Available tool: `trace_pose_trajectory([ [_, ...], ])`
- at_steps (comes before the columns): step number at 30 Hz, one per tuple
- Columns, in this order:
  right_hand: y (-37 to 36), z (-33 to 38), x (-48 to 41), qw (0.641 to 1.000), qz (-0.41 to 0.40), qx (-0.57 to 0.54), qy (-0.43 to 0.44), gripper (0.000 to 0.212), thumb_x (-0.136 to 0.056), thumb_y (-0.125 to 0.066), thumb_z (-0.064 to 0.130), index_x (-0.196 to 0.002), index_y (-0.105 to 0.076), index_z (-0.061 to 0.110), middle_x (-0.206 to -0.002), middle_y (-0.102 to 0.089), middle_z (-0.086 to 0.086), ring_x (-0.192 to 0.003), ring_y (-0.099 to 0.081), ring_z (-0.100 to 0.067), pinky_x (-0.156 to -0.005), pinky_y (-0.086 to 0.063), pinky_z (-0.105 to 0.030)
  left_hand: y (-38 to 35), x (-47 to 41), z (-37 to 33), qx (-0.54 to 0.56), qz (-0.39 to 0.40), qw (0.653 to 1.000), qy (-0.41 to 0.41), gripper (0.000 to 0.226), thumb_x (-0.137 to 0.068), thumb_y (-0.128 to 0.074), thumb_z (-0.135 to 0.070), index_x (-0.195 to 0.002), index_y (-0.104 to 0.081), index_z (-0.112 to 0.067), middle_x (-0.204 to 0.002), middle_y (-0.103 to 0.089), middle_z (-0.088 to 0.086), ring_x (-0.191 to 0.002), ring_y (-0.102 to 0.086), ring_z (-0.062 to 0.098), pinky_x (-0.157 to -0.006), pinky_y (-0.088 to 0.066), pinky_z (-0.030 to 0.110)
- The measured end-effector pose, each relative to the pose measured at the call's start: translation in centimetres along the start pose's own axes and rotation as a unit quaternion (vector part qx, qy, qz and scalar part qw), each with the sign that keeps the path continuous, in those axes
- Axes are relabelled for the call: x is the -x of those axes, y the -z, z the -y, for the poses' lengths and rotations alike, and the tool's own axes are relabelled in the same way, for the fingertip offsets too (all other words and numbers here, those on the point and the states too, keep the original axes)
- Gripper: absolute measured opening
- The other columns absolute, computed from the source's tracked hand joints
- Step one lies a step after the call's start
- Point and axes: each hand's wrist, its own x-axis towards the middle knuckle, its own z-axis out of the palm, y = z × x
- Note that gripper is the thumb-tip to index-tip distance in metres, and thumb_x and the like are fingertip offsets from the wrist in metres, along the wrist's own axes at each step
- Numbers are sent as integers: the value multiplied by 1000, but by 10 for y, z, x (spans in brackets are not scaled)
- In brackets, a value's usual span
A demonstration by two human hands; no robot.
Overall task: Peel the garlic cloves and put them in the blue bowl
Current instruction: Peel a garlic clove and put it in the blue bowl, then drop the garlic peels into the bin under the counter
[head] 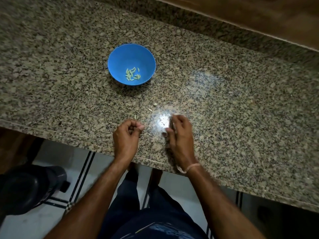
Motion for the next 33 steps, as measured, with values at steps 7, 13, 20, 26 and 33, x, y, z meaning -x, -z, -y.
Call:
trace_pose_trajectory([
  [7,-18,-13,27,956,110,266,-53,80,-103,-6,68,-160,25,22,-166,36,5,-153,33,-27,-121,19,-63,2,-2,4,-5,6,1000,2,6,-94,-74,-20,-94,-71,-15,-88,-71,-7,-82,-66,4,-64,-46,6],
  [13,-38,15,-4,966,106,234,5,78,-108,-14,64,-161,22,20,-168,31,2,-153,34,-22,-122,19,-60,1,-2,2,-14,24,1000,1,5,-95,-74,-22,-94,-71,-18,-87,-72,-7,-83,-68,8,-68,-50,16],
  [20,-24,-8,-19,968,115,213,62,71,-111,-24,55,-166,6,23,-173,15,3,-157,23,-15,-129,5,-48,7,0,8,-16,33,999,1,7,-94,-75,-20,-91,-69,-18,-85,-72,-6,-80,-67,6,-67,-48,18],
  [26,-14,-10,-4,972,119,163,120,61,-113,-29,48,-166,-9,26,-174,-2,6,-159,11,-13,-130,1,-46,4,2,6,-18,35,999,-5,7,-94,-75,-19,-91,-69,-19,-87,-71,-6,-83,-68,9,-67,-49,11],
  [33,-26,7,-27,996,10,47,75,49,-88,-80,20,-135,-64,14,-123,-57,4,-109,-39,-3,-85,-33,-7,0,2,5,-1,17,1000,9,5,-95,-74,-20,-92,-70,-18,-87,-72,-5,-85,-69,11,-70,-51,20],
])
